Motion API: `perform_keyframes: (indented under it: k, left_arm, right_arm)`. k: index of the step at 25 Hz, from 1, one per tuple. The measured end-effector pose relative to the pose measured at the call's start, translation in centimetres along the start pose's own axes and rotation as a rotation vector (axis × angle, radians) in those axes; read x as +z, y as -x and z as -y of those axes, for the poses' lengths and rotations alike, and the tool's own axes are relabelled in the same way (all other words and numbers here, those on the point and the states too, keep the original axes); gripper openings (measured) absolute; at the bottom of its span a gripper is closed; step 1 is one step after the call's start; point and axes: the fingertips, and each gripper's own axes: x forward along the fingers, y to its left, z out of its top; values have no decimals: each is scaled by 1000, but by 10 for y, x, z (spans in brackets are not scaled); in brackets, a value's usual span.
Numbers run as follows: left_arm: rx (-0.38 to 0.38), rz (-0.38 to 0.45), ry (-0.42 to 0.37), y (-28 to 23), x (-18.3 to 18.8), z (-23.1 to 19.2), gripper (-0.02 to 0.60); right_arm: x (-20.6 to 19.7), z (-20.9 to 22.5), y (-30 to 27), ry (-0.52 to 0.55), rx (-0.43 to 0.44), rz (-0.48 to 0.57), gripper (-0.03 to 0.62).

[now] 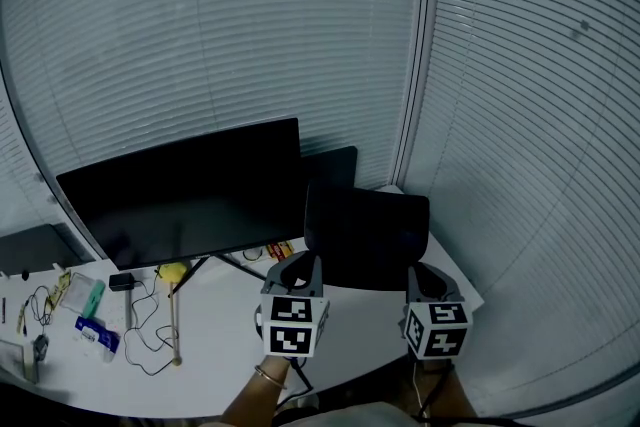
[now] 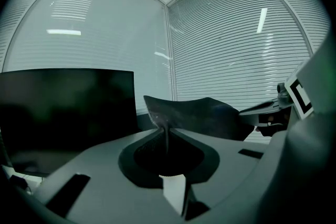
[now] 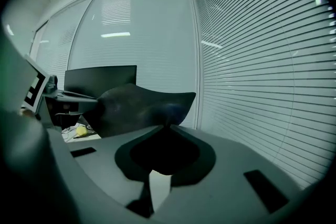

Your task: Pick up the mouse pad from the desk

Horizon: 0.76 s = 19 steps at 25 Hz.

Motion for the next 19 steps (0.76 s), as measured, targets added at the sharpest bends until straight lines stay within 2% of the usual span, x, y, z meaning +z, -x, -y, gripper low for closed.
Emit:
perform_keyframes:
  k: [19]
  left_arm:
    - [0,15,6,-4,-1,-6,43]
  right_arm:
    - [1,-4,-6,8,2,5,52]
